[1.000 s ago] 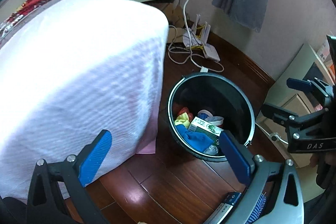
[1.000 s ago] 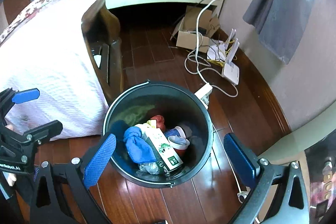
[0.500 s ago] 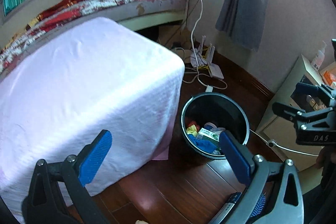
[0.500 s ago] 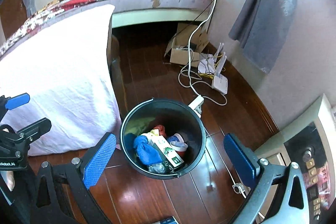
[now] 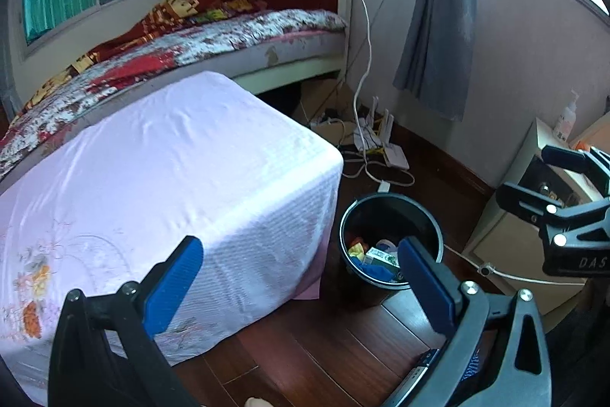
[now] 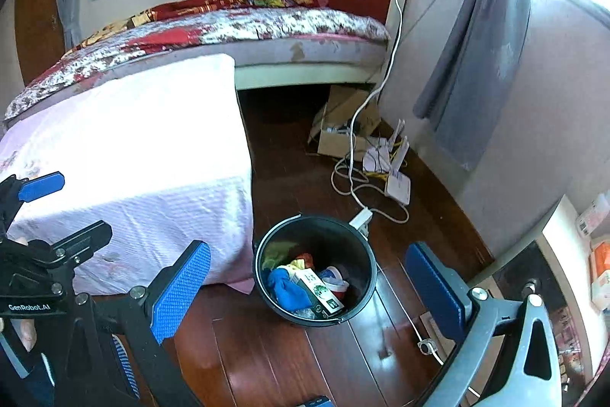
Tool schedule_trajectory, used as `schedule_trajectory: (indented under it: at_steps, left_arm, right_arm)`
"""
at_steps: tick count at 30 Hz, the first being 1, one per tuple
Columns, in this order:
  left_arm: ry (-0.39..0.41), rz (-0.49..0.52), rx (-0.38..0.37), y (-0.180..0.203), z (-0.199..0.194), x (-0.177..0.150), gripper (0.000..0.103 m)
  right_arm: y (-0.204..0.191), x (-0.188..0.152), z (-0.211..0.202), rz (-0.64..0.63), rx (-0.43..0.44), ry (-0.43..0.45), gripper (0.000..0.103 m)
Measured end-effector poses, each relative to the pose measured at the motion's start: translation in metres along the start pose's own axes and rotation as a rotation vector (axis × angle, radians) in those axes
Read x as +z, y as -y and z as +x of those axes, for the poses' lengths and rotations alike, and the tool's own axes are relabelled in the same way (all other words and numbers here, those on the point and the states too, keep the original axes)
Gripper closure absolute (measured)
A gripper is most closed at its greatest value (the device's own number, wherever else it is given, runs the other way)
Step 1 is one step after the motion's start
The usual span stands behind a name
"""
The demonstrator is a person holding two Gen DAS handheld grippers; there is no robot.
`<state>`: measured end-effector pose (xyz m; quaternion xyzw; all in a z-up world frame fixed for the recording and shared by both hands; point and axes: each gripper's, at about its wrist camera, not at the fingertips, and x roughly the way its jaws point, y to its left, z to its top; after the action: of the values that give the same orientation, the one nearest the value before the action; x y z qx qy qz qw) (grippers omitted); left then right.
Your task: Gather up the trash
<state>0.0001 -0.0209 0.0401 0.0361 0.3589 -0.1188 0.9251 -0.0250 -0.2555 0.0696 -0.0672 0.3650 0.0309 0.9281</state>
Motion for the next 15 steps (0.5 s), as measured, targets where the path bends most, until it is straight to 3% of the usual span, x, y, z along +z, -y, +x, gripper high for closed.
schedule_trajectory:
  at_steps: [9, 15]
  left_arm:
    - [0.113, 0.029, 0.068, -0.005, -0.046, 0.002, 0.001]
    - [0.158, 0.028, 0.046, -0.005, -0.073, 0.002, 0.001]
  right_arm:
    - [-0.022, 0.009, -0.051, -0.01, -0.012, 0.085, 0.0]
    - [-0.023, 0.011, -0.085, -0.013, -0.018, 0.135, 0.0]
